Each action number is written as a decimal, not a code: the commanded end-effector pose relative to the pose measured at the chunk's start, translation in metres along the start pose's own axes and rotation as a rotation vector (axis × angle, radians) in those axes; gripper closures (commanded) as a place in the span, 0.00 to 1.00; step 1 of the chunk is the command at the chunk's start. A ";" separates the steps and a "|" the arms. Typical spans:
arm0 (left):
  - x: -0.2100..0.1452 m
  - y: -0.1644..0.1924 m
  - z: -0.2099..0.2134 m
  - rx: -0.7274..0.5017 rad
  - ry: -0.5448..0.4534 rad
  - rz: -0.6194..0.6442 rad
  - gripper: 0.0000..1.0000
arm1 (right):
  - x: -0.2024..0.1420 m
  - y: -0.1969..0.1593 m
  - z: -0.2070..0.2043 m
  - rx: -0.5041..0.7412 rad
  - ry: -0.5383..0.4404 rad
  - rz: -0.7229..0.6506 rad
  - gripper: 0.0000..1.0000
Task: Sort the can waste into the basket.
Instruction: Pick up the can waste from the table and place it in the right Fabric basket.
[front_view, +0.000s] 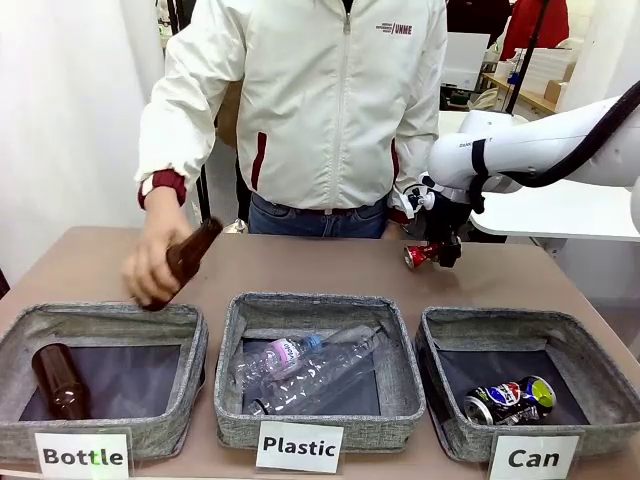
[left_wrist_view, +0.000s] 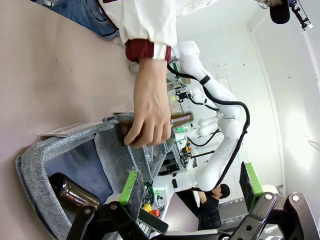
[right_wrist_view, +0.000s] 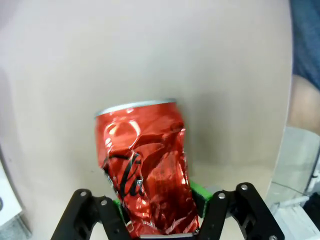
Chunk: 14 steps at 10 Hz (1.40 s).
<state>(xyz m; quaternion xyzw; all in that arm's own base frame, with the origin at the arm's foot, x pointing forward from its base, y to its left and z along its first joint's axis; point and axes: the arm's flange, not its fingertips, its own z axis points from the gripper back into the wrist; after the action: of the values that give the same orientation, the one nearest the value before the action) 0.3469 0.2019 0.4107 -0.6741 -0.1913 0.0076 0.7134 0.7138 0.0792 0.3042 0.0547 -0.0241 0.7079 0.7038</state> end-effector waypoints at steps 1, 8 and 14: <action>-0.002 -0.004 -0.001 0.001 0.005 0.005 0.00 | 0.003 -0.007 0.008 0.004 0.015 0.006 1.00; -0.011 -0.026 0.030 0.015 0.023 0.005 0.00 | -0.024 0.145 0.148 0.107 -0.030 -0.129 1.00; -0.054 -0.069 0.129 -0.114 0.116 0.021 0.00 | -0.076 0.264 0.152 0.405 -0.194 -0.172 1.00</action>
<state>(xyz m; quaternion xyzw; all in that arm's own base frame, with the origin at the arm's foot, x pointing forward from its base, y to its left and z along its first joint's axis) 0.2591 0.2611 0.4592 -0.7151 -0.1557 -0.0288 0.6808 0.4700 -0.0210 0.4532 0.2523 0.0519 0.6281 0.7343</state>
